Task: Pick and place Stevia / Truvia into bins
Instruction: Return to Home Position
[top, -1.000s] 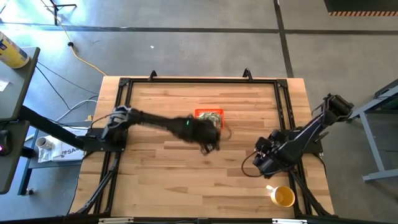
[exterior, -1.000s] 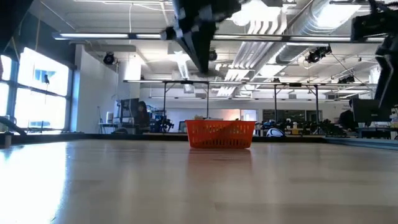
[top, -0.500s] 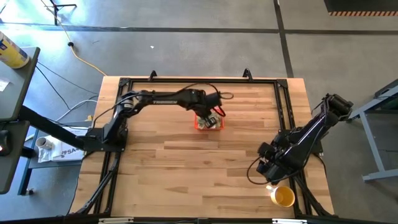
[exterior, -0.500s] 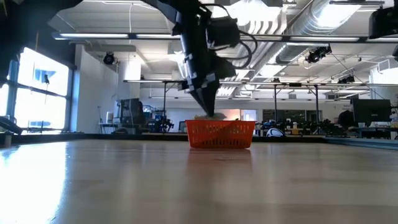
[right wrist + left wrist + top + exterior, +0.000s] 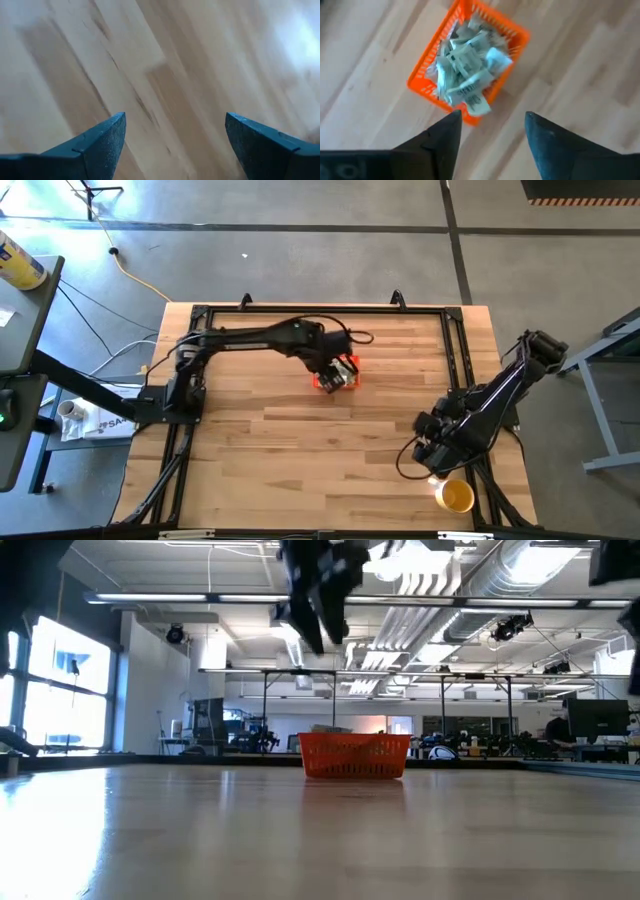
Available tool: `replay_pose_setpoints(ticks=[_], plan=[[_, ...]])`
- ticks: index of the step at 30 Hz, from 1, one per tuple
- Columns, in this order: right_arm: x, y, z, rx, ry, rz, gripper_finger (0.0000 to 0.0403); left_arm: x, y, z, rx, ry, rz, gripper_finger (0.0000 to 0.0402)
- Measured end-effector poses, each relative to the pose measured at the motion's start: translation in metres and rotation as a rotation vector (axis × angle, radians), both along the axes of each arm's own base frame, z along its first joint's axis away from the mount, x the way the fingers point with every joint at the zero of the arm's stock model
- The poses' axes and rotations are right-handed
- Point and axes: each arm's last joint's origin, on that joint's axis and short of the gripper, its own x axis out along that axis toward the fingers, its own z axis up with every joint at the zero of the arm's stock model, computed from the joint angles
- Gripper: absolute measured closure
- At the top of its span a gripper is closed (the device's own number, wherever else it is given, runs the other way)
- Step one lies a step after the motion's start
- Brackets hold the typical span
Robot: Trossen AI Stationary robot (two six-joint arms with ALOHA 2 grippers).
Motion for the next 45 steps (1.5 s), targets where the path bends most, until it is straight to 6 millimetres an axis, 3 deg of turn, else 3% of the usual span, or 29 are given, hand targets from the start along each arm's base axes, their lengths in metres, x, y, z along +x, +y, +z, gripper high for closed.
replay_pose_setpoints(ticks=[2,4,7,10,12,14,16,18,21,25,27,29,34,39,42,45], plan=[[0.004,-0.001,0.019,-0.033,-0.076,0.048,0.0073,-0.01,-0.011,0.031,0.019,-0.072,-0.021,0.014],[0.009,-0.007,0.05,-0.095,-0.167,0.094,0.0073,-0.025,-0.022,0.065,0.07,-0.149,-0.03,0.013],[0.011,-0.025,0.11,-0.156,-0.262,0.122,0.0073,-0.054,-0.038,0.108,0.104,-0.249,0.07,0.0119],[-0.001,-0.05,0.17,-0.13,-0.334,0.09,0.0072,-0.076,-0.058,0.134,0.105,-0.343,0.148,0.0113],[-0.011,-0.064,0.206,-0.021,-0.46,0.016,0.0073,-0.08,-0.077,0.141,0.149,-0.407,0.063,0.0113],[-0.018,-0.067,0.228,-0.011,-0.578,0.087,0.0072,-0.077,-0.095,0.14,0.124,-0.458,-0.045,0.0114],[-0.023,-0.064,0.244,0.022,-0.709,0.218,0.0071,-0.065,-0.111,0.121,0.114,-0.457,-0.114,0.0116],[-0.021,-0.059,0.239,0.136,-0.754,0.327,0.0071,-0.046,-0.121,0.095,0.082,-0.532,-0.136,0.0116],[-0.009,-0.051,0.206,0.293,-0.823,0.379,0.0071,-0.024,-0.138,0.051,-0.066,-0.751,-0.238,0.0116],[0.0,-0.048,0.147,0.473,-0.915,0.431,0.0071,-0.027,-0.14,0.0,-0.26,-1.045,-0.394,0.0117],[-0.007,-0.064,0.135,0.511,-0.967,0.401,0.007,-0.048,-0.13,-0.019,-0.269,-1.066,-0.369,0.0117],[-0.024,-0.085,0.129,0.478,-1.021,0.344,0.007,-0.072,-0.119,-0.023,-0.245,-1.135,-0.302,0.0117],[-0.075,-0.124,0.117,0.304,-1.216,0.224,0.007,-0.153,-0.098,-0.042,-0.192,-1.136,-0.244,0.0117],[-0.091,-0.131,0.09,0.291,-1.293,0.23,0.007,-0.214,-0.085,-0.061,-0.172,-1.201,-0.265,0.0117],[-0.094,-0.134,0.069,0.288,-1.251,0.094,0.007,-0.244,-0.08,-0.076,-0.161,-1.176,-0.296,0.0117],[-0.093,-0.138,0.054,0.319,-1.266,-0.136,0.007,-0.267,-0.074,-0.08,-0.14,-1.179,-0.268,0.0117]])
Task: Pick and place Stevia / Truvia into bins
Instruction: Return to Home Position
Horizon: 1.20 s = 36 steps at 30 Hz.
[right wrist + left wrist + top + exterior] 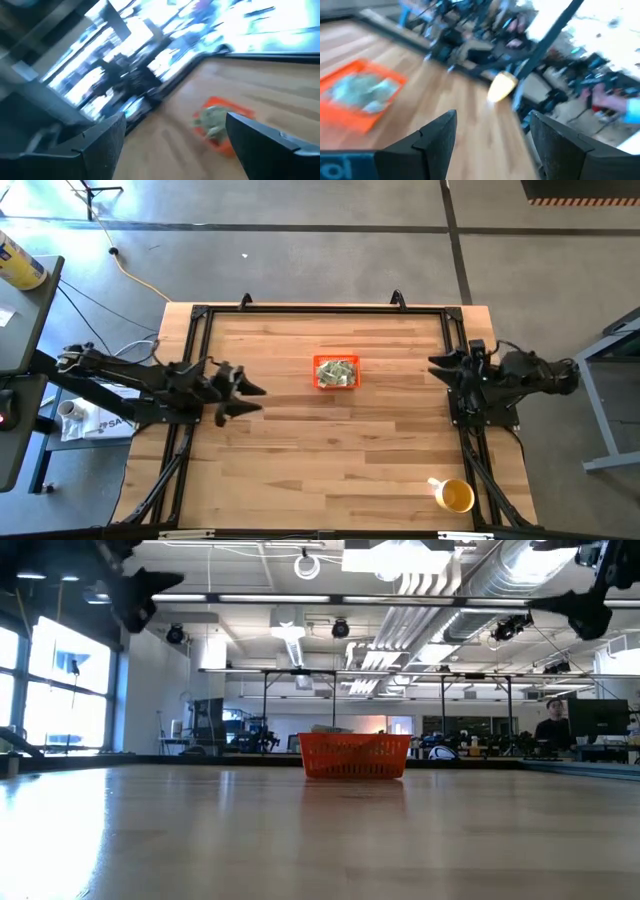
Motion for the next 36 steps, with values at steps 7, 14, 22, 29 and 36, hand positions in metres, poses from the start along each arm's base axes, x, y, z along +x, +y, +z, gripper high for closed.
replay_pose_setpoints(ticks=[7,14,22,29,36], plan=[[-0.002,0.0,0.002,-0.248,-0.011,0.035,0.0071,-0.052,0.014,-0.007,-0.003,0.04,0.125,0.0117],[-0.004,0.001,0.004,-0.375,0.018,0.092,0.0071,-0.064,0.021,-0.015,-0.035,0.055,0.288,0.0117],[0.005,0.008,0.012,-0.567,-0.21,0.206,0.007,-0.059,0.021,-0.027,-0.052,0.039,0.334,0.0117],[0.022,0.017,-0.019,-0.665,-0.267,0.364,0.007,-0.06,0.021,-0.034,0.043,0.119,0.311,0.0117],[0.035,0.016,-0.051,-0.628,-0.131,0.262,0.007,-0.064,0.022,-0.051,0.123,0.285,0.306,0.0117]])
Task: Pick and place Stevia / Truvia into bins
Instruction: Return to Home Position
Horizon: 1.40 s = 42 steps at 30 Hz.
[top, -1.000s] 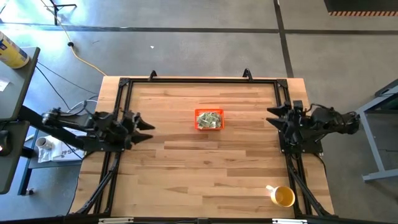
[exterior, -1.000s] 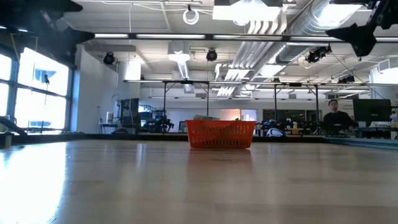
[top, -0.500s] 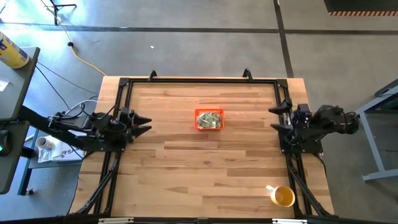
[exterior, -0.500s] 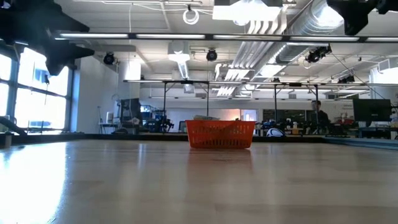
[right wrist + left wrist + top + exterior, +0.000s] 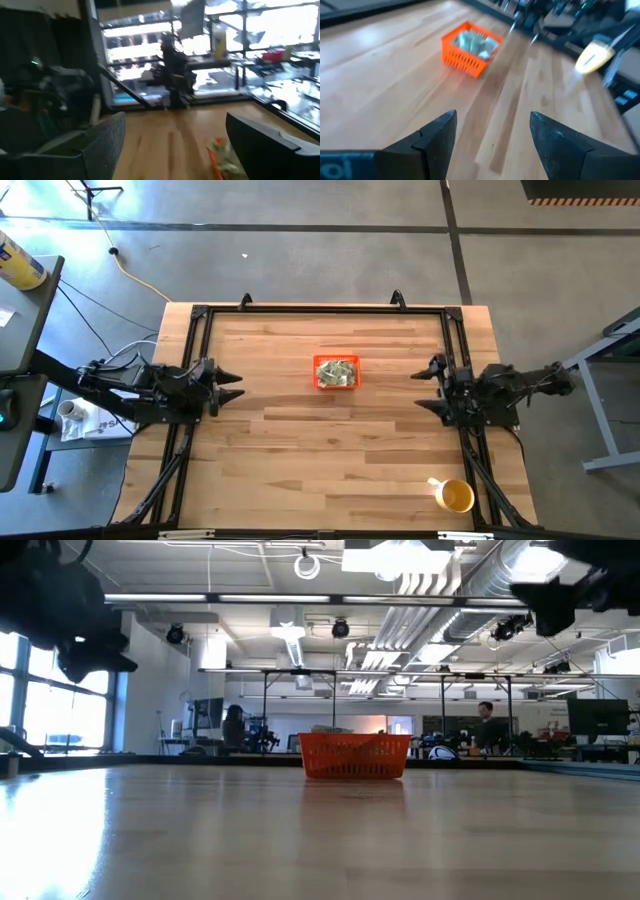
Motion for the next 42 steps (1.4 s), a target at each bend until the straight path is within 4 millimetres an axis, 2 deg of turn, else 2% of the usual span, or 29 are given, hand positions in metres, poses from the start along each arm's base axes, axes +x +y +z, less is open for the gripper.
replay_pose_setpoints(ticks=[8,42], plan=[[0.006,-0.002,-0.032,-0.033,0.183,-0.111,0.0071,-0.003,0.0,-0.008,-0.008,0.093,-0.024,0.0117],[0.006,-0.002,-0.034,-0.042,0.212,-0.099,0.007,-0.003,0.0,-0.008,-0.01,0.086,-0.024,0.0117]])
